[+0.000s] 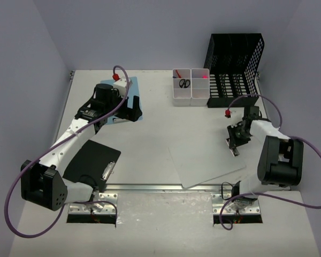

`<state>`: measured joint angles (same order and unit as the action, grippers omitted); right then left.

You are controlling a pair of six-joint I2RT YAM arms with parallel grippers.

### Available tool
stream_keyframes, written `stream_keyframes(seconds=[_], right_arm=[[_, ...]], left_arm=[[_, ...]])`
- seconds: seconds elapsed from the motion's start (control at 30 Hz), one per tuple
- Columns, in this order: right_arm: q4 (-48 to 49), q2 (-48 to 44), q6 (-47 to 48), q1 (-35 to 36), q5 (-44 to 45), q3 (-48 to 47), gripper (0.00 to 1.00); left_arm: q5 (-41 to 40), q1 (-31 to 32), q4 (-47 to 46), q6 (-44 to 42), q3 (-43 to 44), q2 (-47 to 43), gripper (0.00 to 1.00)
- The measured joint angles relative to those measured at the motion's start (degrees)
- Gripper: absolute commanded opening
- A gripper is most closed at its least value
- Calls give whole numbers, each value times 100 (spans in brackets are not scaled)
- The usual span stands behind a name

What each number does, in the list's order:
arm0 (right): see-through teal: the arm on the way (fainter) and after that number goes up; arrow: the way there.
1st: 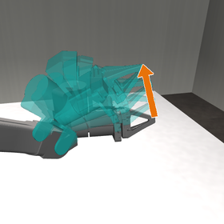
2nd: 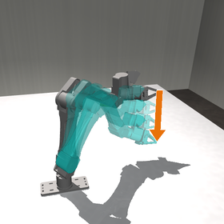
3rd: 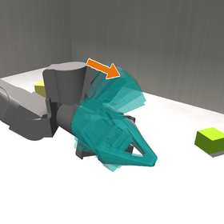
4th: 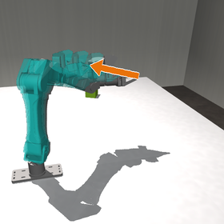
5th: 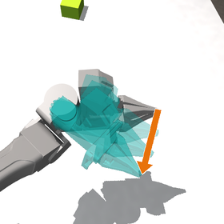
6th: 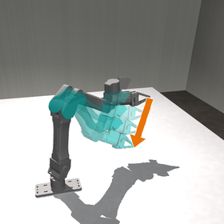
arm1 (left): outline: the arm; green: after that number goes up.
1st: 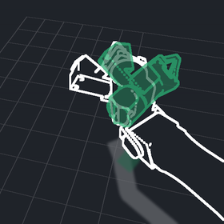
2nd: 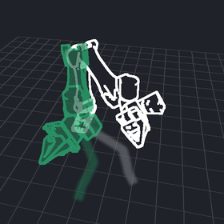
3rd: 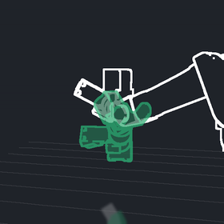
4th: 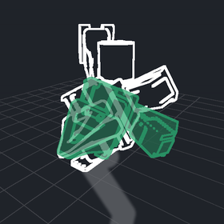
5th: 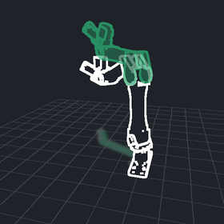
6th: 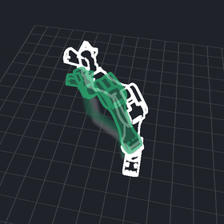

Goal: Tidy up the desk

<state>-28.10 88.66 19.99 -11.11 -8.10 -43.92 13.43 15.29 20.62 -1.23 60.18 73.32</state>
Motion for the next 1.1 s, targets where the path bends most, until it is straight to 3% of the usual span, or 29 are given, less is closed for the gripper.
stream_keyframes(seconds=[0.2, 0.33, 0.5, 0.83, 1.1], right_arm=[[-570, -407, 68, 216, -317, -1058, 1], [-522, -804, 293, 800, -481, -1821, 1], [-435, -1364, 776, 1821, -391, -1864, 1], [-372, -1471, 1082, 2957, 195, -1934, 1], [-369, -1762, 1097, 3661, 160, -2264, 1]], left_arm=[[949, 0, -219, 22, -52, -17, 100], [1871, 0, -658, 254, -291, -111, 99], [2798, 2, -1198, 741, -391, -96, 97], [2968, 601, -1423, 920, 216, 656, 96], [2946, 1045, -1735, 1137, 623, 1421, 94]])
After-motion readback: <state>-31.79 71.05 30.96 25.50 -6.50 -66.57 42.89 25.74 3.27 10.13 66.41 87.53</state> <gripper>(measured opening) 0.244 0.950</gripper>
